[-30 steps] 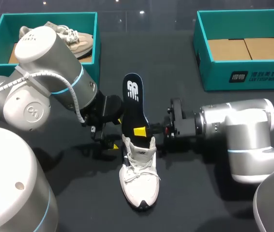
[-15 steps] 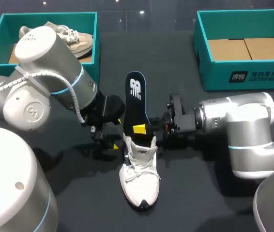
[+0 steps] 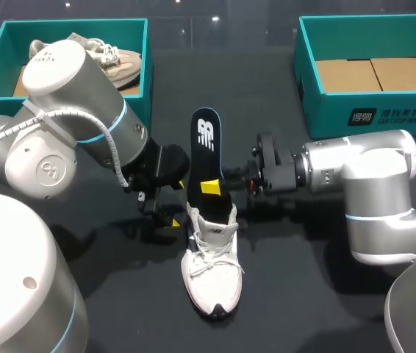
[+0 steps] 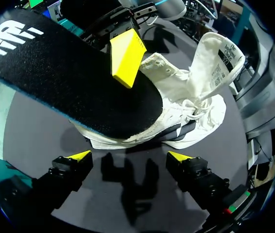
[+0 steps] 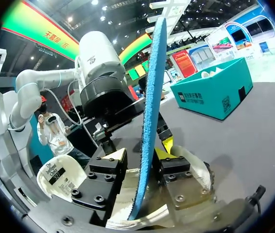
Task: Take the shoe out of the shoebox, open the shoe tongue, remove and reinsert the insole, then place the shoe into the shoebox
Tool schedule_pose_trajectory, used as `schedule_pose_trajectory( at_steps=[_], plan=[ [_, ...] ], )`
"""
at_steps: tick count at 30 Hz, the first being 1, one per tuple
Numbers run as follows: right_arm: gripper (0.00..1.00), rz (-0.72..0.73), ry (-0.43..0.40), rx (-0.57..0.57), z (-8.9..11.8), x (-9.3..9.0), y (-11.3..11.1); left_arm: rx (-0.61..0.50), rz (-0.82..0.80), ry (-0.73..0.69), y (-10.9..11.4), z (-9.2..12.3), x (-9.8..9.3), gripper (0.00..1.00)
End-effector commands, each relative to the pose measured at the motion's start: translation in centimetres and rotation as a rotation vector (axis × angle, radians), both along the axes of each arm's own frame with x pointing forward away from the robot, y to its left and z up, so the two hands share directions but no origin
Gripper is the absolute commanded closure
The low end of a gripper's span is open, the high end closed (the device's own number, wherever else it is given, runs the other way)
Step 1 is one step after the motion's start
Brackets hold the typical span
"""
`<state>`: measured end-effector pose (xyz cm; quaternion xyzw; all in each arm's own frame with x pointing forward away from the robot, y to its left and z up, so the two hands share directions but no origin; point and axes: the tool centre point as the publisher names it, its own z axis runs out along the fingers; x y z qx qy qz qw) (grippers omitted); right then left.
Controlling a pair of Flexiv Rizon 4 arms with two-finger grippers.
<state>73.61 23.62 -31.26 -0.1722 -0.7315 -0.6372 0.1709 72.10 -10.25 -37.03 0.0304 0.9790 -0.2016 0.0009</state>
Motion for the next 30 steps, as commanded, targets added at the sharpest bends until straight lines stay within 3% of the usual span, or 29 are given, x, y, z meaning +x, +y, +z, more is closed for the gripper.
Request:
schedule_pose_trajectory(
  at_steps=[1,3,5,13,22,30],
  plan=[
    [0.70,0.009,0.000,-0.005,0.4,0.4,0.2,0.001,0.000,0.000,0.0,-0.1,0.0,0.00],
    [0.78,0.012,0.000,-0.003,0.4,0.5,0.3,0.001,0.000,0.000,0.0,-0.1,0.0,0.00],
    [1.00,0.014,0.008,-0.002,0.4,0.6,0.4,0.001,0.000,0.000,0.0,-0.1,0.0,0.00],
    [1.00,0.009,0.086,0.028,-1.7,0.1,-0.2,0.001,0.000,0.000,0.0,-0.1,0.0,0.00],
    [1.00,-0.069,0.190,0.007,-3.5,-2.1,-0.5,0.001,0.000,0.000,0.0,-0.1,0.0,0.00],
    [1.00,-0.103,0.234,0.001,-4.1,-3.3,-0.4,0.001,0.000,0.000,0.0,-0.1,0.0,0.00]
  ],
)
